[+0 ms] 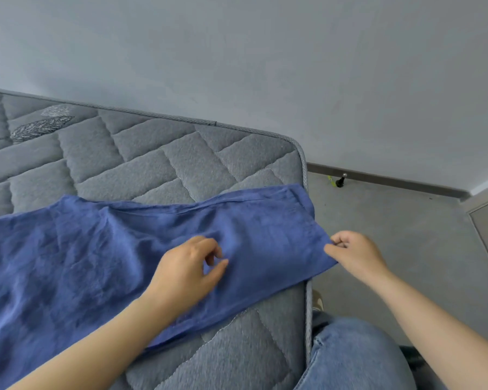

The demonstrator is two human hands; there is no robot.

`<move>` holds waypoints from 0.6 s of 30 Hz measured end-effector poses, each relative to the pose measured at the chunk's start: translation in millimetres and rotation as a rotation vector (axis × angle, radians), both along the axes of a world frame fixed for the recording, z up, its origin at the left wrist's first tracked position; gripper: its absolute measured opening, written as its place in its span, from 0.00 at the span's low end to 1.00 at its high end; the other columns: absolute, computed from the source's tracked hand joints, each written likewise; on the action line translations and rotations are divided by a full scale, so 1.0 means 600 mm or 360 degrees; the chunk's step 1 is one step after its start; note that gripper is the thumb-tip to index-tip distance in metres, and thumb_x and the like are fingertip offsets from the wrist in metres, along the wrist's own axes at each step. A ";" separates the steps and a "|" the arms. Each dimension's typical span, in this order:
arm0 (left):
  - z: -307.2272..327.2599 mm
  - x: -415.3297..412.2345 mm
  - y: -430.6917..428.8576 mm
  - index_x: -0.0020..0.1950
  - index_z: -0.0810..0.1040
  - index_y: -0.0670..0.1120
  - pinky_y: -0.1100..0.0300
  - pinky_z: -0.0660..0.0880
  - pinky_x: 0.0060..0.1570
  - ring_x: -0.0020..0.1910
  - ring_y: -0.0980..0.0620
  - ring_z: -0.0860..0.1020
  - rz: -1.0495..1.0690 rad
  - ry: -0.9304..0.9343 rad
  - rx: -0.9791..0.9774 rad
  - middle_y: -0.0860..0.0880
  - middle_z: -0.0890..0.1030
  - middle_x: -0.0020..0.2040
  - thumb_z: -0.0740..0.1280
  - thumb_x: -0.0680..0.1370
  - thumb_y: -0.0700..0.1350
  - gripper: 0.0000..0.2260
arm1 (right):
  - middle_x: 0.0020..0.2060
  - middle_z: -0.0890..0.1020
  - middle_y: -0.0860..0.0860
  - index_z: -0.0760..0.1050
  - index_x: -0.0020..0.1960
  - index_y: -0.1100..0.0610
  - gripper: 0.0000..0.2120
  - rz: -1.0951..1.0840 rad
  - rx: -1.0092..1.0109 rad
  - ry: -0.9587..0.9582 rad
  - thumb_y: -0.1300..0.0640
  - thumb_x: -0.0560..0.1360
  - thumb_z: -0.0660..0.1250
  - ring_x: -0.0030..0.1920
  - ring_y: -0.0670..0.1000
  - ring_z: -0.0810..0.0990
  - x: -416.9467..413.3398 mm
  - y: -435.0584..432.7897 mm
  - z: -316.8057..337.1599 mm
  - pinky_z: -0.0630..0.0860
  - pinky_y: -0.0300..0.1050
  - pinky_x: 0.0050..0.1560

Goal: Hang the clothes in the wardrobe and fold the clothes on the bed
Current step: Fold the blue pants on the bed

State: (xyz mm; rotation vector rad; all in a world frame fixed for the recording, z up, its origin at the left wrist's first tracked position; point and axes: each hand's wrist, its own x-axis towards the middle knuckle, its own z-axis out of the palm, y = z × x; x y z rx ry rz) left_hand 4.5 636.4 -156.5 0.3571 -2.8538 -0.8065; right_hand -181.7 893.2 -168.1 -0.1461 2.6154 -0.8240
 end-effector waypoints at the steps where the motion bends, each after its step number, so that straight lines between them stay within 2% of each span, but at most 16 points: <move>1: 0.001 -0.007 -0.010 0.45 0.77 0.51 0.60 0.70 0.36 0.33 0.60 0.71 0.0063 0.0039 -0.0043 0.58 0.74 0.41 0.70 0.74 0.50 0.05 | 0.30 0.80 0.46 0.77 0.36 0.52 0.05 0.0010 -0.0045 -0.0008 0.57 0.70 0.71 0.36 0.50 0.77 -0.003 -0.005 -0.004 0.69 0.39 0.35; 4: 0.002 -0.028 -0.048 0.54 0.76 0.46 0.52 0.76 0.38 0.35 0.49 0.77 0.0225 0.0034 -0.0145 0.52 0.74 0.51 0.70 0.75 0.47 0.11 | 0.33 0.79 0.44 0.77 0.43 0.51 0.05 -0.0013 -0.0145 0.0052 0.52 0.71 0.71 0.38 0.48 0.78 -0.017 -0.039 -0.013 0.69 0.40 0.36; 6: -0.002 -0.046 -0.072 0.61 0.73 0.44 0.49 0.76 0.43 0.42 0.43 0.79 0.0283 -0.0077 -0.0195 0.48 0.72 0.58 0.68 0.76 0.48 0.16 | 0.35 0.78 0.44 0.75 0.43 0.53 0.08 -0.0050 -0.0181 0.0047 0.49 0.72 0.71 0.38 0.48 0.76 -0.026 -0.066 -0.020 0.68 0.42 0.36; 8: -0.009 -0.068 -0.091 0.64 0.72 0.44 0.49 0.75 0.47 0.50 0.41 0.78 0.0296 -0.0198 -0.0202 0.47 0.73 0.60 0.67 0.77 0.49 0.18 | 0.36 0.79 0.47 0.74 0.39 0.54 0.12 -0.0155 -0.0197 0.0010 0.47 0.72 0.71 0.40 0.51 0.77 -0.034 -0.083 -0.025 0.68 0.42 0.35; 11: -0.017 -0.098 -0.105 0.56 0.75 0.46 0.51 0.73 0.49 0.52 0.44 0.77 0.0272 -0.0364 -0.0144 0.47 0.76 0.54 0.67 0.77 0.48 0.10 | 0.37 0.80 0.49 0.74 0.37 0.53 0.11 -0.0283 -0.0235 0.0067 0.49 0.72 0.72 0.42 0.52 0.78 -0.046 -0.084 -0.030 0.68 0.42 0.38; 14: -0.018 -0.127 -0.115 0.48 0.76 0.47 0.56 0.70 0.43 0.49 0.46 0.77 0.0254 -0.0533 -0.0304 0.47 0.78 0.50 0.65 0.77 0.46 0.04 | 0.32 0.77 0.46 0.73 0.35 0.53 0.12 -0.0169 -0.0340 0.0187 0.51 0.74 0.71 0.35 0.48 0.75 -0.053 -0.073 -0.030 0.67 0.39 0.33; 16: -0.014 -0.145 -0.120 0.47 0.77 0.46 0.55 0.70 0.43 0.49 0.45 0.77 0.0279 -0.0524 -0.0339 0.47 0.78 0.50 0.64 0.78 0.45 0.04 | 0.28 0.73 0.45 0.69 0.35 0.52 0.14 -0.0110 -0.0428 0.0348 0.53 0.76 0.69 0.30 0.45 0.70 -0.055 -0.064 -0.028 0.64 0.36 0.31; 18: -0.010 -0.159 -0.123 0.46 0.74 0.44 0.52 0.72 0.44 0.46 0.43 0.78 0.0365 -0.0411 -0.0220 0.45 0.79 0.48 0.62 0.78 0.43 0.03 | 0.27 0.71 0.45 0.66 0.35 0.52 0.15 -0.0117 -0.0407 0.0433 0.54 0.77 0.68 0.30 0.45 0.69 -0.057 -0.054 -0.032 0.64 0.36 0.31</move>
